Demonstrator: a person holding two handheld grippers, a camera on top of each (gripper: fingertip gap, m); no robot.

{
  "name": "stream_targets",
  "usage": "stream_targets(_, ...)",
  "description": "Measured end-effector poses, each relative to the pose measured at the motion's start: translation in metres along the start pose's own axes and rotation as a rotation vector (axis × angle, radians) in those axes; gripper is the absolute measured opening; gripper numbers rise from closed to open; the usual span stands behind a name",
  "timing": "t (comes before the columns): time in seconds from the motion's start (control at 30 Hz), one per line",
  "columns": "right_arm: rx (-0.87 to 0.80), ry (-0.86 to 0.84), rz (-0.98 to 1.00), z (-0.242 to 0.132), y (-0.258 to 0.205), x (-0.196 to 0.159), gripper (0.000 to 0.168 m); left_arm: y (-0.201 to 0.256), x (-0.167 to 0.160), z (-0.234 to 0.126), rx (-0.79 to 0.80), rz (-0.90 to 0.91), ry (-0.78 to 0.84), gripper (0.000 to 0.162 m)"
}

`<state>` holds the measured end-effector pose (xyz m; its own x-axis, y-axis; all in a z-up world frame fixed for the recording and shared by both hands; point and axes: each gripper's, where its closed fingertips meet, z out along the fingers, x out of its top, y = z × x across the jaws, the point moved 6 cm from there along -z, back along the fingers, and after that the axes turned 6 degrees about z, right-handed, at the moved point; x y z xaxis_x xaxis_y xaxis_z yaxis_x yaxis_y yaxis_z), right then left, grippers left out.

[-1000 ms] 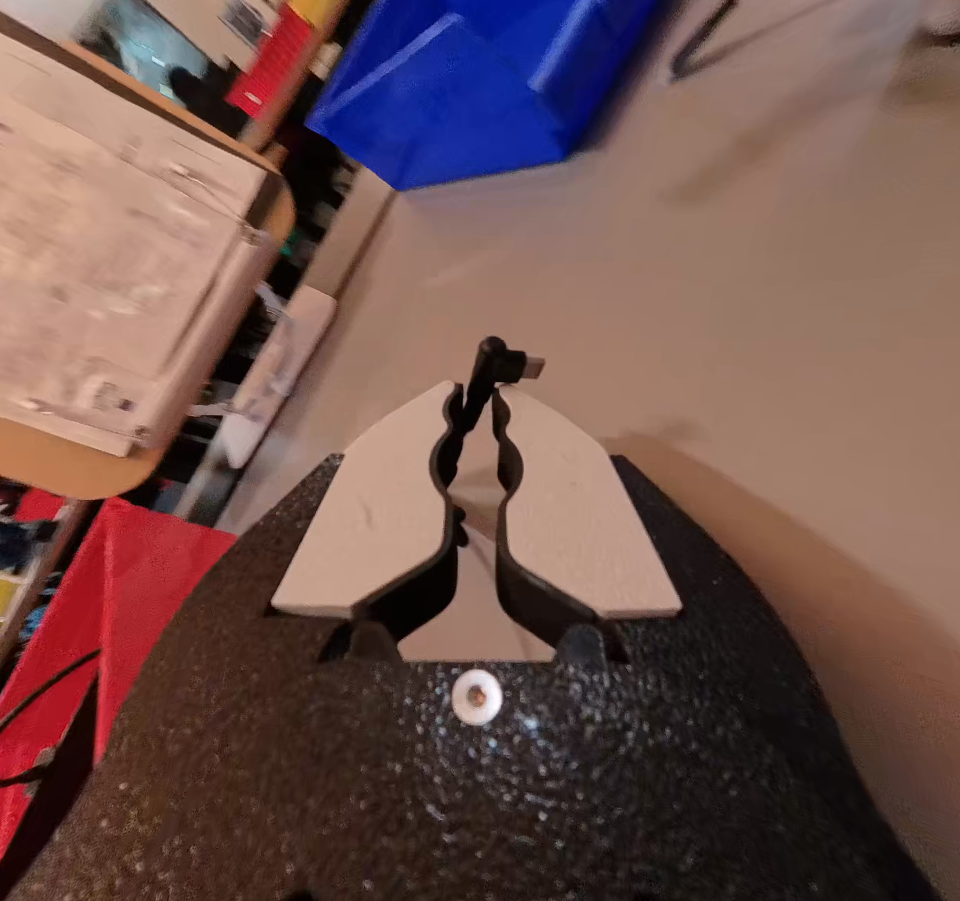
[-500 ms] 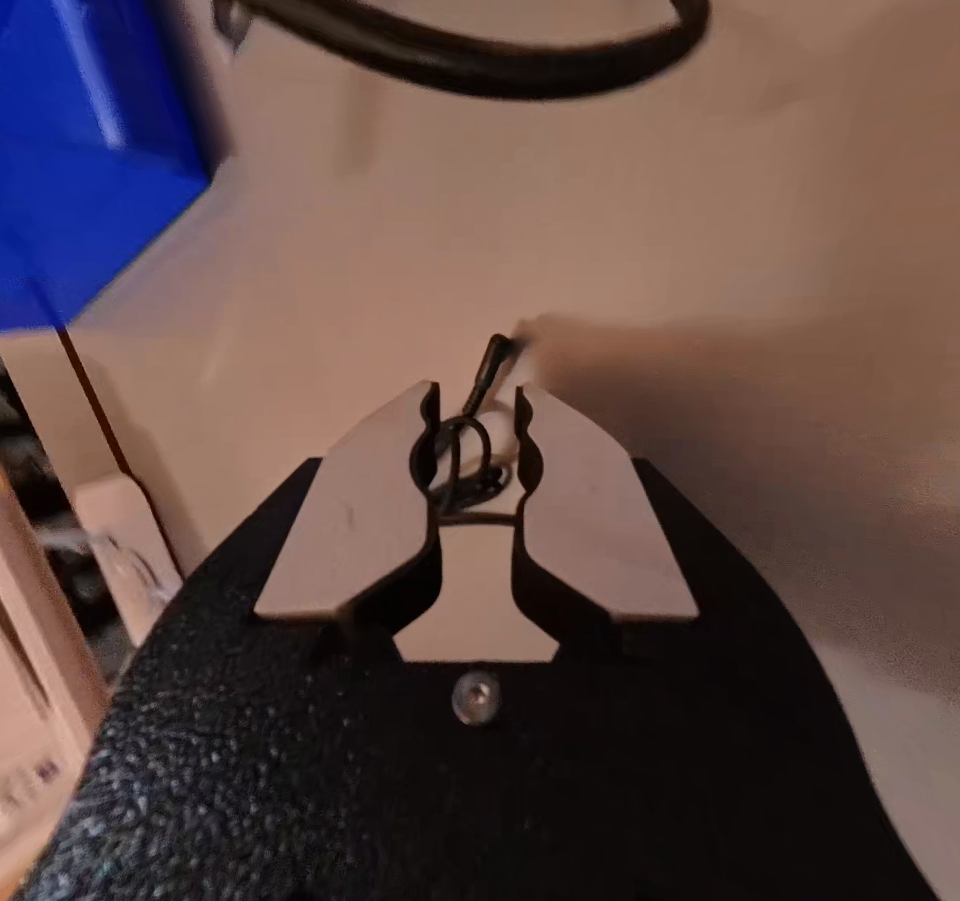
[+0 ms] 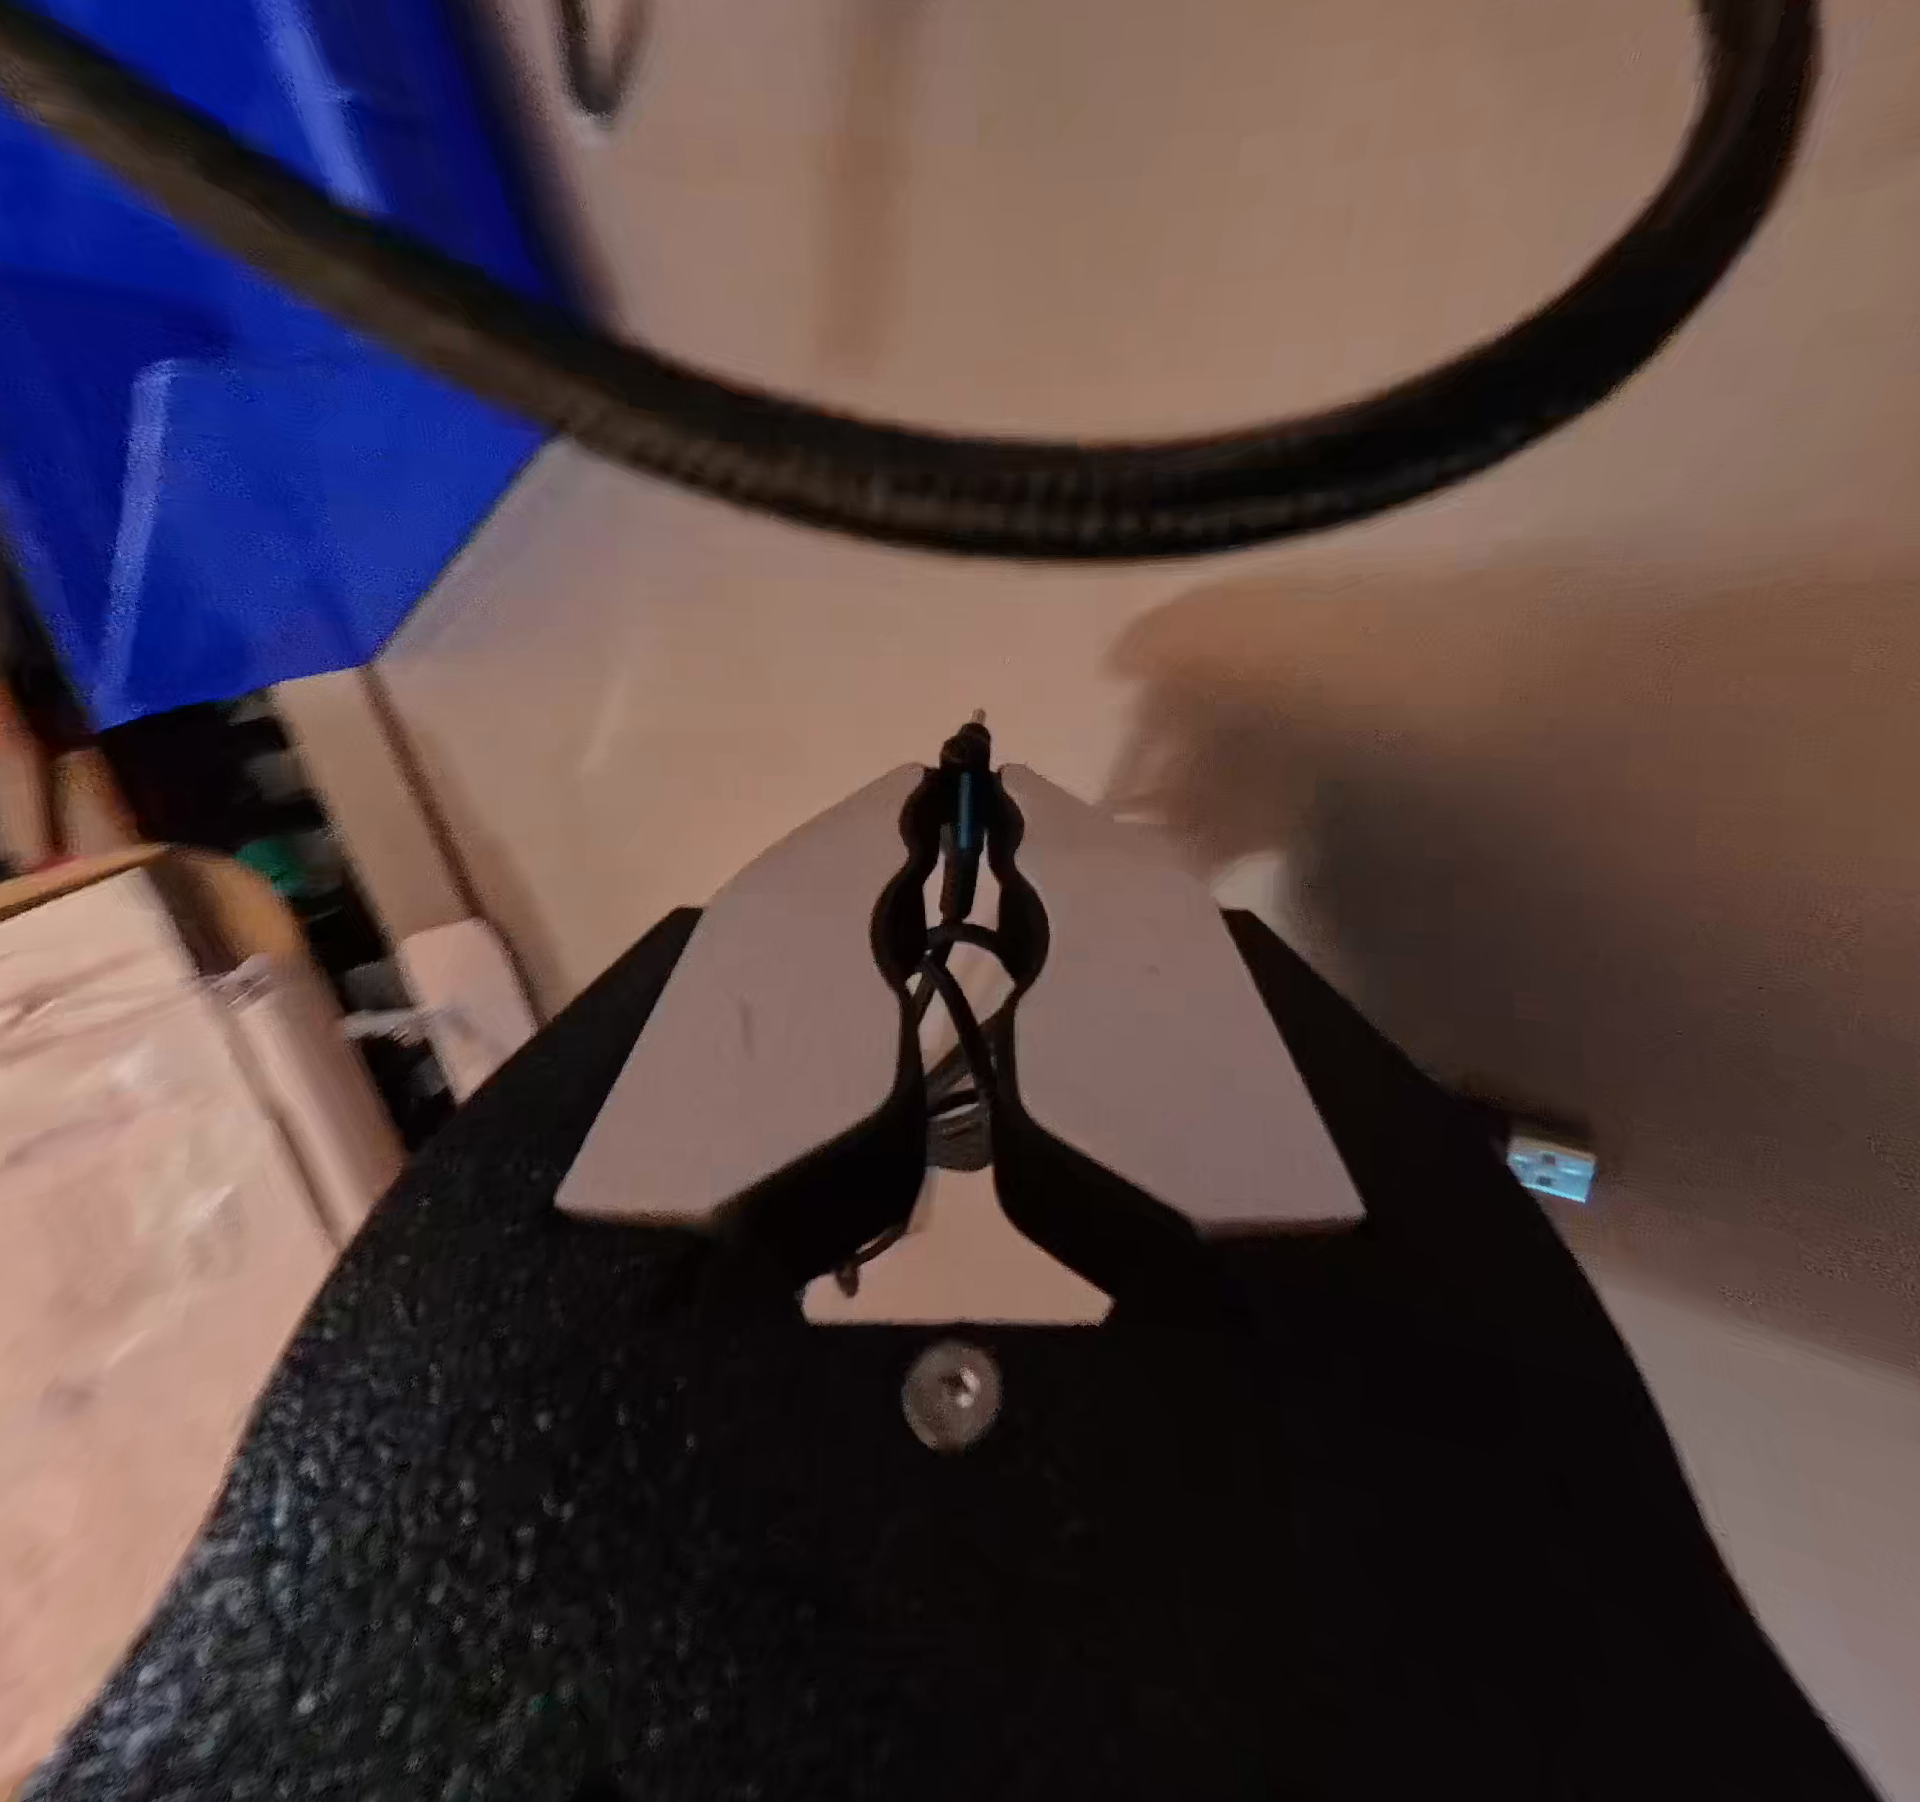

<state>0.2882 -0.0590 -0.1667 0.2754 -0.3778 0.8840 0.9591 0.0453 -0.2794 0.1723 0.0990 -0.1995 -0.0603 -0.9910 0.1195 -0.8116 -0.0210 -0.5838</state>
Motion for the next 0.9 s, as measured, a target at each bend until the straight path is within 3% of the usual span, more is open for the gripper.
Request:
stream_targets(0.03,0.001,0.002,0.005,0.0,0.001,0.0,0.024,-0.003,-0.001,-0.004,0.065,-0.011,-0.014,0.008)
stream_targets(0.17,0.011,0.016,0.037,-0.002,0.003,0.001,0.024,-0.016,-0.002,-0.022,0.338,0.002,-0.104,0.008)
stream_targets(0.37,0.094,-0.007,0.064,-0.002,-0.001,0.0,0.024,-0.032,0.016,-0.054,0.657,0.163,-0.248,0.008)
stream_targets(0.53,0.108,-0.037,0.039,0.001,-0.005,-0.002,0.024,-0.04,0.032,-0.059,0.759,0.258,-0.342,0.008)
stream_targets(0.9,0.124,-0.098,-0.025,0.007,-0.015,-0.008,0.024,-0.045,0.049,-0.033,0.887,0.191,-0.354,0.007)
